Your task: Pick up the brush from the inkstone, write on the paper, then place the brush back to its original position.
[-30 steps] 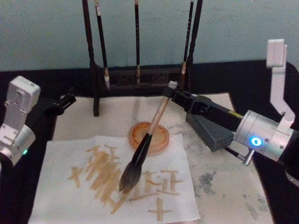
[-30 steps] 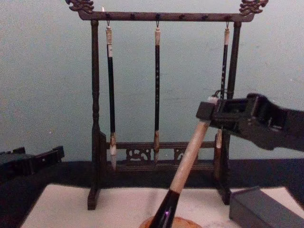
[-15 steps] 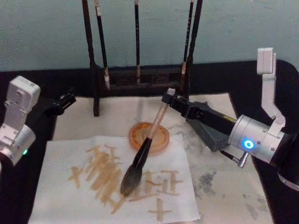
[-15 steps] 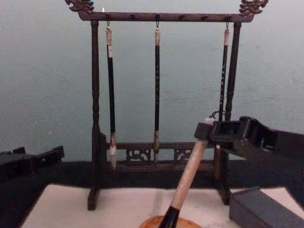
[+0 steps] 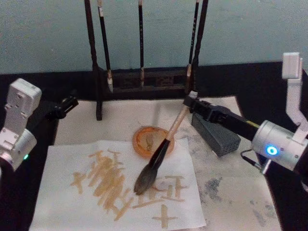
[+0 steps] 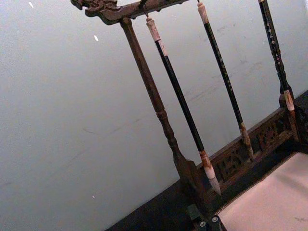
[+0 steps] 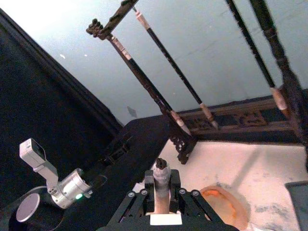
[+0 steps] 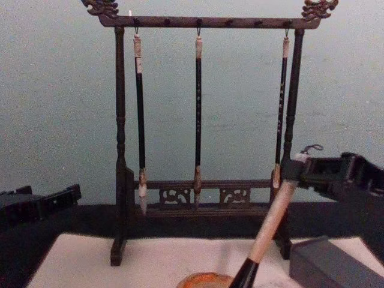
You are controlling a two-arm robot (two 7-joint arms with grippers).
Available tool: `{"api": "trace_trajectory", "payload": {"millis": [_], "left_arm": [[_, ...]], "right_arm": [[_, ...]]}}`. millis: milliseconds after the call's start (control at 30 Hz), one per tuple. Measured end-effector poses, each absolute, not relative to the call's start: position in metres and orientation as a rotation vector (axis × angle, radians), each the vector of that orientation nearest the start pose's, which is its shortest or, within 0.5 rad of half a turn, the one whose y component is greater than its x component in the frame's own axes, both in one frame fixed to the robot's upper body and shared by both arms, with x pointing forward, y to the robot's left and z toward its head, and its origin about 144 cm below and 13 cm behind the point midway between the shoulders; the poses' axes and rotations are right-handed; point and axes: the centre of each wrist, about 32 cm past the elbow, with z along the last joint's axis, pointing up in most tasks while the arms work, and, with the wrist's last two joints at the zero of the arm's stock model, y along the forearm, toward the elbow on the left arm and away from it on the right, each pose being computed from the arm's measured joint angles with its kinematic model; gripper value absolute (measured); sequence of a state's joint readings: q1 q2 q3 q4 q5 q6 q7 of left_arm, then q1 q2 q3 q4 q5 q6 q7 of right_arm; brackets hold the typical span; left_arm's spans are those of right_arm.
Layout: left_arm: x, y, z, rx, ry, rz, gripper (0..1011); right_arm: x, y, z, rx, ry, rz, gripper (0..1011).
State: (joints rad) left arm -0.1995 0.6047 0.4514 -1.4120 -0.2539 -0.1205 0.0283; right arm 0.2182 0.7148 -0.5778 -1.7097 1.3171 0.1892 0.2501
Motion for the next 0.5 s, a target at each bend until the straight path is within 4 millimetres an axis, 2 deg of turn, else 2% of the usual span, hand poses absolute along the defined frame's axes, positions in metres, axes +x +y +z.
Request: {"api": "trace_trajectory", "payload": {"millis": [500], "left_arm": [[0.489,0.31,1.14,0.304,-0.285,1.248,1002]], "right_arm": [[0.452,-0.288,1.199,0.19,0.633,-0.789,199]]}}
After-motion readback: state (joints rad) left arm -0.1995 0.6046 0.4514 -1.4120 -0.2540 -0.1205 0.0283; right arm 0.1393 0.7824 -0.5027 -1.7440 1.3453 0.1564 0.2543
